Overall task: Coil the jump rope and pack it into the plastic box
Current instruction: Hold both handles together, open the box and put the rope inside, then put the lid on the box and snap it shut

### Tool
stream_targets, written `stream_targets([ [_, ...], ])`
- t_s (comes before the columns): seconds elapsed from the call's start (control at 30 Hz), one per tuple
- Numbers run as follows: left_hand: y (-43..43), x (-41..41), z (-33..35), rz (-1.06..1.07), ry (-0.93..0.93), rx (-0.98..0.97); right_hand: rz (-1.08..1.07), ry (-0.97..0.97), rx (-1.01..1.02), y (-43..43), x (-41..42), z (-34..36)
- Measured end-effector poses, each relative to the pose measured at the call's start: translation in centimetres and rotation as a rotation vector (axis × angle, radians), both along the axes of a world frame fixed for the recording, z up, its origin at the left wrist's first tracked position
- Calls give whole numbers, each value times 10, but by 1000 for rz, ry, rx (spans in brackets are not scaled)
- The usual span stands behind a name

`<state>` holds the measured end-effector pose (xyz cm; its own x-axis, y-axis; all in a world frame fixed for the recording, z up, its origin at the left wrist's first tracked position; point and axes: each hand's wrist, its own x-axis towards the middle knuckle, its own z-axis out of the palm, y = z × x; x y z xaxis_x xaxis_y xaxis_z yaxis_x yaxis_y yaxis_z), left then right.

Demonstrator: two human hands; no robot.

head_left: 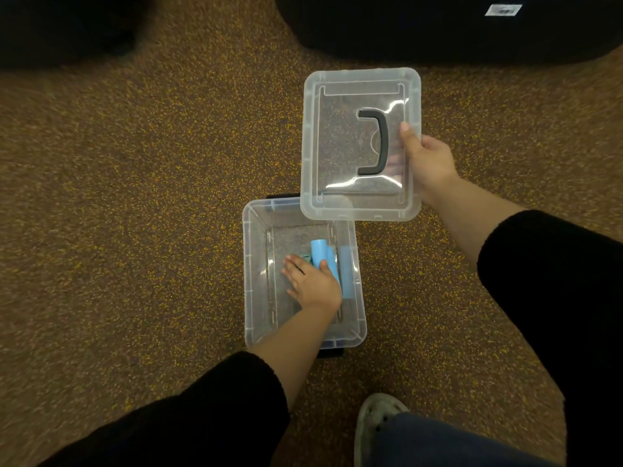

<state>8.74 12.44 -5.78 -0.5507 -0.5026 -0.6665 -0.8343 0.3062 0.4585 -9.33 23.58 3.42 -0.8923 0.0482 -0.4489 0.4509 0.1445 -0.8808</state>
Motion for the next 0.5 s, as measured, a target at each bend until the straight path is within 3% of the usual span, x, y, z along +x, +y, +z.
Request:
stream_targets([
  [0.17,-7,-4,15,1,30,-21,16,2,3,-3,4,10],
  [0.23,-13,-5,27,56,136,-52,16,4,0,-3,7,14],
  [0.37,-35,-4,62,132,375,-317,-10,5,-27,-6,15,27],
  [0.5,-70,-7,84,229,560,-310,16,8,-35,-10,28,40],
])
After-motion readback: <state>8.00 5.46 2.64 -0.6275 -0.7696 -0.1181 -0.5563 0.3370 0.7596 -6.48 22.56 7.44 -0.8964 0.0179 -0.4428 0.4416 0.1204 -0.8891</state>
